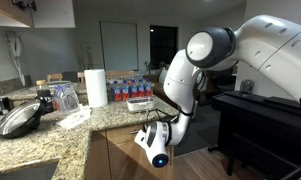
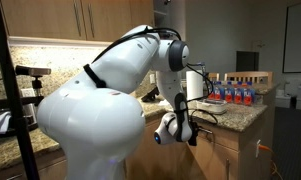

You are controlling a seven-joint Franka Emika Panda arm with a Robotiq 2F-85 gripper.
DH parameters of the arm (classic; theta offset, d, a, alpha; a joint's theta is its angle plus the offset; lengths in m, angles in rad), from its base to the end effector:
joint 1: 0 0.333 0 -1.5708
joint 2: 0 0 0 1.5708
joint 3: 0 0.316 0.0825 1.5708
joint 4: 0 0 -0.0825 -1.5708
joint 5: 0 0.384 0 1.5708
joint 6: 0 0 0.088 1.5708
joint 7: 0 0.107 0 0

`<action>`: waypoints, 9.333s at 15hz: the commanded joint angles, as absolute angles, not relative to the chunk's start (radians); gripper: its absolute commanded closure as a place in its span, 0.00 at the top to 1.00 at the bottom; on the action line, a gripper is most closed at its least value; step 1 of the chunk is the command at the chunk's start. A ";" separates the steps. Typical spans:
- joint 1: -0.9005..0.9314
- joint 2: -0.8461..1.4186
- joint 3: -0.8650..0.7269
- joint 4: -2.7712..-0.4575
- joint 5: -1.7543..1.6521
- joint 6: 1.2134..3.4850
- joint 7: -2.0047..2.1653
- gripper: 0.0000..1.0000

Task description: Open the drawer

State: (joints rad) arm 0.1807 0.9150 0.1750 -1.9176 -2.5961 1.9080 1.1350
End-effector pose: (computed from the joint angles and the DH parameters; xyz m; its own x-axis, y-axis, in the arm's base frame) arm 0.5671 0.1732 0.0276 0.1896 0.9704 -0.1498 0.1579 0.1205 0.9801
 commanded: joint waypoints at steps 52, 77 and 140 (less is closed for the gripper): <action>0.203 0.938 0.249 -2.022 -2.583 1.659 1.146 1.00; 0.166 0.939 0.212 -1.945 -2.581 1.798 1.093 0.10; 0.245 1.010 0.217 -1.928 -2.590 1.575 1.271 0.80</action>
State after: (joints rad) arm 0.2725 1.0431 0.2159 -1.9242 -2.5972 1.5166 1.3295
